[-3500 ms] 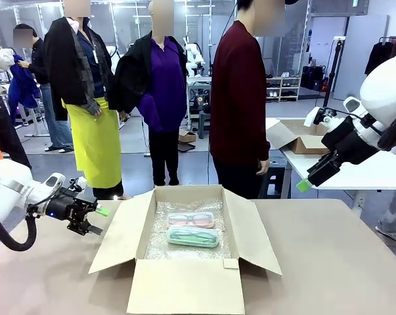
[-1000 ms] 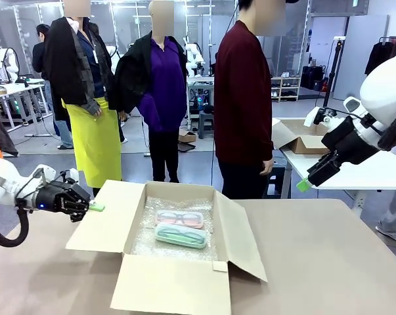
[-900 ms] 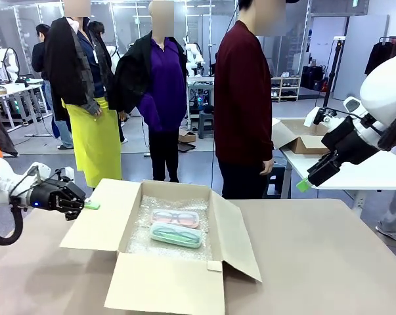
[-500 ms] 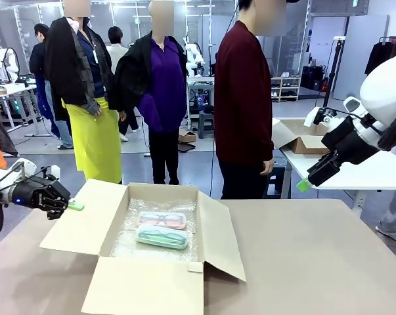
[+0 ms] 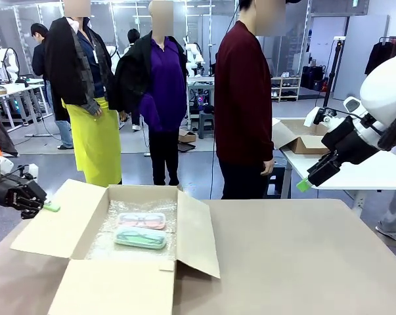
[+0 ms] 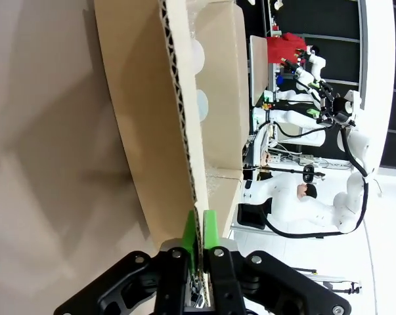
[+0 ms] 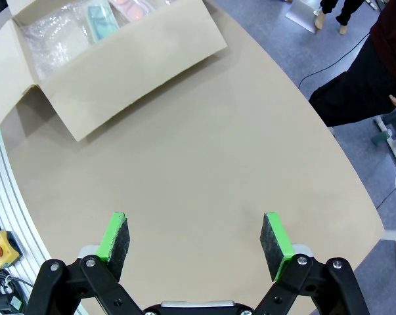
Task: Pack the glasses set securely to prepare it for shipping.
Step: Position the Package Box on the left side of the table.
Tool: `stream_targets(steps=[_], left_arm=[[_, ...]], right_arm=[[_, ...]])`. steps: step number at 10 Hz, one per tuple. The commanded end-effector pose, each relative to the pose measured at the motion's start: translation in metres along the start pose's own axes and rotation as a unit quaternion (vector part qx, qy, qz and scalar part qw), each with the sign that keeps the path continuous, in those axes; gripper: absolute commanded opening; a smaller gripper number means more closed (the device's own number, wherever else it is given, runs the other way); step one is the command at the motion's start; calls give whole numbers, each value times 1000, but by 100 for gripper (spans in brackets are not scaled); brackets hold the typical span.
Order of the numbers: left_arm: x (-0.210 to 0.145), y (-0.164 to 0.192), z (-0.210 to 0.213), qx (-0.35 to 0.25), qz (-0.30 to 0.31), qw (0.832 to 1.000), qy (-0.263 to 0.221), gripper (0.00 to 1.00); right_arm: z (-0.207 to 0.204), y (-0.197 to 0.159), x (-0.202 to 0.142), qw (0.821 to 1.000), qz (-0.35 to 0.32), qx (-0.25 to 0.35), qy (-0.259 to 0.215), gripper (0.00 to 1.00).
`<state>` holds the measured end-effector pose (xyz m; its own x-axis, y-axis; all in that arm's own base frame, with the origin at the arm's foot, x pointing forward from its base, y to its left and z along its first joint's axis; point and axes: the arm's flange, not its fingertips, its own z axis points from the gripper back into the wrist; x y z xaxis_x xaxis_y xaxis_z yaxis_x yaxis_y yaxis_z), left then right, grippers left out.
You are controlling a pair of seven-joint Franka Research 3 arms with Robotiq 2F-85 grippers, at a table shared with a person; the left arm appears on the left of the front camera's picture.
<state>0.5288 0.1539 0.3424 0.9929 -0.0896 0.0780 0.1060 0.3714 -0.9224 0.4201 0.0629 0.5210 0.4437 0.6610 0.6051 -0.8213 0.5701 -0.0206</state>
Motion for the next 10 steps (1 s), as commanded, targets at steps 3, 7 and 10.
stream_targets(steps=[3, 7, 10], left_arm=[[-2, -3, 50, 23, -9, 1000, 9, 0], [-20, 2, 87, 22, -11, 1000, -8, 0], [-30, 10, 112, 12, -3, 1000, 11, 0]], right_arm=[[2, 1, 4, 1000, -1, 1, 8, 100], [2, 1, 4, 1000, -1, 1, 8, 100], [2, 1, 4, 1000, -1, 1, 8, 100]])
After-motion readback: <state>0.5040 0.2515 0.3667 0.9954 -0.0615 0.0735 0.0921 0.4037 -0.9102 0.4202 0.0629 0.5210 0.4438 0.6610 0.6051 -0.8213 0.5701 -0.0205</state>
